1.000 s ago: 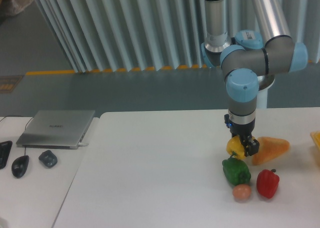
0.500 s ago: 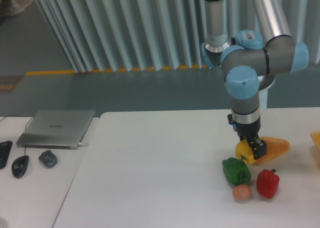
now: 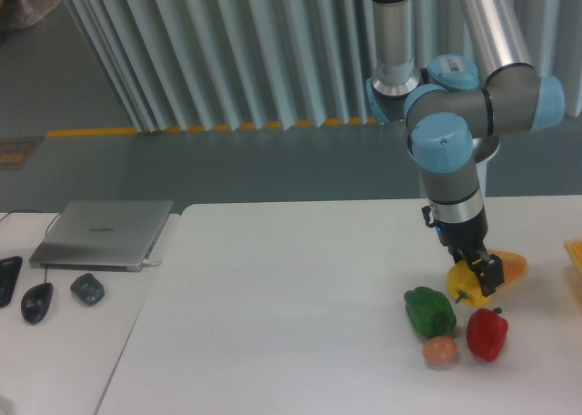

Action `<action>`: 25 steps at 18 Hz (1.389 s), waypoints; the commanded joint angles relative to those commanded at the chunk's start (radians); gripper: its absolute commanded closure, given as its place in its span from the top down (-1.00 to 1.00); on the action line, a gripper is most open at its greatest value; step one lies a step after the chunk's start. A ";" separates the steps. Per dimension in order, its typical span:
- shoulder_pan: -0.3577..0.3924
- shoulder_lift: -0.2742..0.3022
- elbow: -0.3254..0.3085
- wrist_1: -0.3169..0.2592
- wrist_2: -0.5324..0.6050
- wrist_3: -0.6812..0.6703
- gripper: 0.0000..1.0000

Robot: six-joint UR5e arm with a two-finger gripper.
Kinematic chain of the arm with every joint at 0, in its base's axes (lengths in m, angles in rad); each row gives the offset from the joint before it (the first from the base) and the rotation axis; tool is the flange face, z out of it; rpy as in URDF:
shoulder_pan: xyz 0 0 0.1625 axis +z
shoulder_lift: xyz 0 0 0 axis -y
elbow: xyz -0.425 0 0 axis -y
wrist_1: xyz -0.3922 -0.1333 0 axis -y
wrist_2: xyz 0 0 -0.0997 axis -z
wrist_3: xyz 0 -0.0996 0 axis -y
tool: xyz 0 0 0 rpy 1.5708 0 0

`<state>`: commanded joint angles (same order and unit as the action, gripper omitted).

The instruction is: Place the yellow pepper on the table

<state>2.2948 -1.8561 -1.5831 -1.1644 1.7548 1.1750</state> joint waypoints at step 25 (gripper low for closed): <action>-0.015 -0.044 -0.051 -0.086 -0.008 -0.097 1.00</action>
<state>2.2795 -1.9006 -1.6337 -1.2502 1.7472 1.0784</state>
